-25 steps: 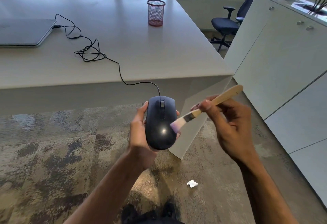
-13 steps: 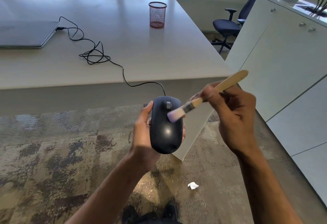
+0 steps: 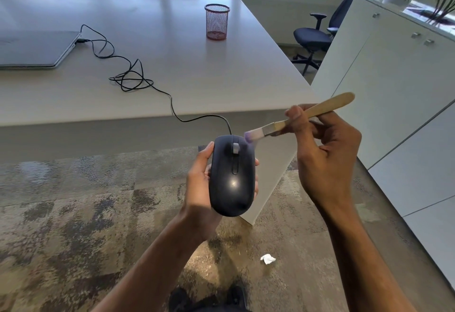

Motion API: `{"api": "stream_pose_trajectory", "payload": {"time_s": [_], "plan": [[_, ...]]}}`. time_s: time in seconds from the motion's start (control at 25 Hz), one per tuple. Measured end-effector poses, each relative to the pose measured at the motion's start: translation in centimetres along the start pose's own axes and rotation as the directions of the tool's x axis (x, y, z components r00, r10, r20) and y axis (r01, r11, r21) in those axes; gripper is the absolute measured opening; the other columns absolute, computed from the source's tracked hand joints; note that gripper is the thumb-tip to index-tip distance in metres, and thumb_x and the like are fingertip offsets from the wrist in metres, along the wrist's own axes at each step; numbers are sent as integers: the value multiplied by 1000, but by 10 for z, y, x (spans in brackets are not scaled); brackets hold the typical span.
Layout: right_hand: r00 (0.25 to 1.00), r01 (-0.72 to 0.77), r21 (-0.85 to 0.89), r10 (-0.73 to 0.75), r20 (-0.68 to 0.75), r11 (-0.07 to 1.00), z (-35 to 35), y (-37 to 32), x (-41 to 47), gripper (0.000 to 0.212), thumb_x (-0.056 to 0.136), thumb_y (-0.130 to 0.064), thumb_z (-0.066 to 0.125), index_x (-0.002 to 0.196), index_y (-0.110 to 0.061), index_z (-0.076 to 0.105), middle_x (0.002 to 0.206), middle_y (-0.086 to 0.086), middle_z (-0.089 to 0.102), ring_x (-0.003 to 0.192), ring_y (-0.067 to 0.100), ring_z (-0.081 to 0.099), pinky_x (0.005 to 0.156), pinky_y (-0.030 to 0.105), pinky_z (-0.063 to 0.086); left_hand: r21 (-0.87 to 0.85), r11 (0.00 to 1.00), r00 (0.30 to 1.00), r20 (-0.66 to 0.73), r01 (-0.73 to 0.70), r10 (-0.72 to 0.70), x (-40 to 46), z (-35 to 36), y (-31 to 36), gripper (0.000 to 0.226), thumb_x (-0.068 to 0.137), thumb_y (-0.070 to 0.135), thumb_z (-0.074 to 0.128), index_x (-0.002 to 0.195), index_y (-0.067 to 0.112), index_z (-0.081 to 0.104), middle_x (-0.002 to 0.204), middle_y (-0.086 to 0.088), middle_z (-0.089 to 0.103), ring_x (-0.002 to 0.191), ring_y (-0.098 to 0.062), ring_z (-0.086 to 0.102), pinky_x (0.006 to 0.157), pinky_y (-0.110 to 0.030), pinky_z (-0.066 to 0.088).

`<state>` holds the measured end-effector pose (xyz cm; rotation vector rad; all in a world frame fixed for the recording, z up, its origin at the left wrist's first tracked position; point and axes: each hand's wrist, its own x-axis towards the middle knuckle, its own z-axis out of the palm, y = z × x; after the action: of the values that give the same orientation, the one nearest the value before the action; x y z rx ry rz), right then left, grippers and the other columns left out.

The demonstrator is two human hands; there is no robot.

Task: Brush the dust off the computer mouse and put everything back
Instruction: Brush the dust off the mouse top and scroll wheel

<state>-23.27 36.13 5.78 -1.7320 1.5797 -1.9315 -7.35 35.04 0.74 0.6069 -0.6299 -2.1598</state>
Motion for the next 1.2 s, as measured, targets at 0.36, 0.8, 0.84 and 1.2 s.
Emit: {"api": "stream_pose_trajectory", "payload": {"time_s": [0.36,0.8,0.84,1.2], "plan": [[987,-135,-16,136,86,991,1,-10,-10,10,101,-28,53,100,-32,62,70,-26,71,64,13,73,62,21,57,35,999,999,-17,-30,31,4,-12,-6,68,90,57,48,119,-2,63,88,-13,70,73,-22,67,63,-31,55],[987,-163,-22,163,9,986,9,-6,-7,10,102,-29,51,100,-31,61,71,-29,70,61,13,72,54,17,53,98,994,997,-45,-53,58,4,-12,-7,66,93,57,42,117,0,65,88,-12,72,73,-21,66,66,-33,52],[989,-149,-24,149,12,989,8,-8,-8,12,102,-28,50,100,-33,60,71,-29,70,57,23,68,51,30,53,101,994,997,-55,-48,54,4,-13,-7,66,94,57,42,117,0,65,87,-12,72,74,-21,66,67,-33,52],[989,-147,-5,147,7,989,12,-4,-11,8,103,-31,50,103,-34,58,75,-25,71,66,9,73,63,14,56,126,990,991,-107,-62,76,4,-12,-12,59,90,56,45,110,7,72,94,-11,75,79,-20,70,76,-38,51]]}}
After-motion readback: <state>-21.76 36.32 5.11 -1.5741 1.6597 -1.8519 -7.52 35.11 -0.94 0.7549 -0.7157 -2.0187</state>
